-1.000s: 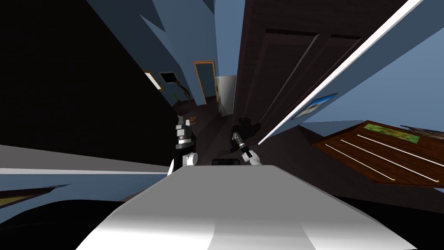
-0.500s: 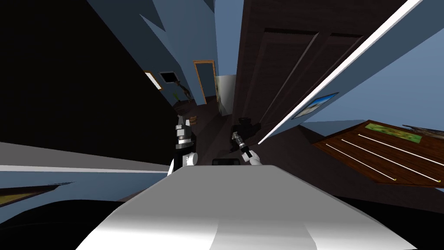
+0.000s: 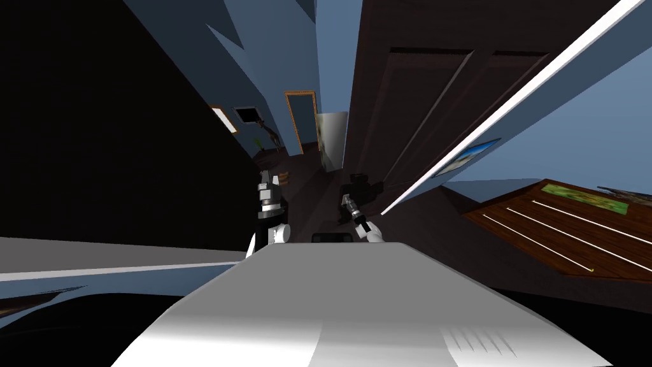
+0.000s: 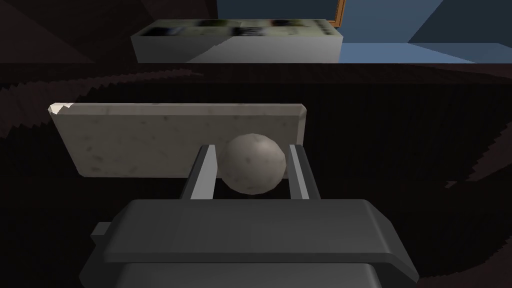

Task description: Push the door open

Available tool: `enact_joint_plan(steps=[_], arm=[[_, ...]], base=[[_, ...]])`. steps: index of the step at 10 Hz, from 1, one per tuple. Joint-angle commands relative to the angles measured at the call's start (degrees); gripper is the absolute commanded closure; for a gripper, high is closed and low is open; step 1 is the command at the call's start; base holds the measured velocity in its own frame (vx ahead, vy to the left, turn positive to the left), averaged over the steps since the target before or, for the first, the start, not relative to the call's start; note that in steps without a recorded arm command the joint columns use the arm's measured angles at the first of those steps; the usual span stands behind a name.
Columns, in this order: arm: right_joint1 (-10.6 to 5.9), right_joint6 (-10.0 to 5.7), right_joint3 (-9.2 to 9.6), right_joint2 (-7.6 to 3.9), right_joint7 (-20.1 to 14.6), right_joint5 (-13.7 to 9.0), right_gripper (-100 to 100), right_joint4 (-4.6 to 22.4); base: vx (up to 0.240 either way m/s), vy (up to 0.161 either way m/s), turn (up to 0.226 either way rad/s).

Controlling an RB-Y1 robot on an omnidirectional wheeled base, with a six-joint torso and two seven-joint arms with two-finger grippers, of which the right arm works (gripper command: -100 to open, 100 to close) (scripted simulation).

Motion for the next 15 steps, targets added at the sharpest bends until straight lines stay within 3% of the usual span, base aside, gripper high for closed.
enact_joint_plan(steps=[1, 6, 9, 10, 12, 13, 14, 15], arm=[[-0.15, 0.02, -1.19, -0.76, 0.53, -0.77, 100, -0.69], [-0.14, 0.37, -3.37, -1.17, 1.9, -2.36, 100, -0.63], [-0.14, 0.37, -3.37, -1.17, 1.9, -2.36, 100, -0.63], [-0.13, 0.54, -4.44, -1.3, 2.57, -3.15, 100, -0.61], [-0.13, 0.54, -4.44, -1.3, 2.57, -3.15, 100, -0.27], [-0.12, 0.72, -5.57, -1.4, 3.28, -3.97, 100, -0.58], [-0.66, 0.08, -5.08, -1.24, 2.96, -3.62, -100, 0.8], [-0.66, 0.08, -5.08, -1.24, 2.96, -3.62, -100, 0.8]], base=[[0.204, 0.093, -0.04], [0.166, 0.09, -0.044], [0.005, -0.001, 0.013], [0.059, 0.044, -0.082], [0.096, 0.06, -0.057], [0.139, 0.051, -0.078], [-0.061, 0.061, -0.073], [-0.199, 0.026, -0.015]])
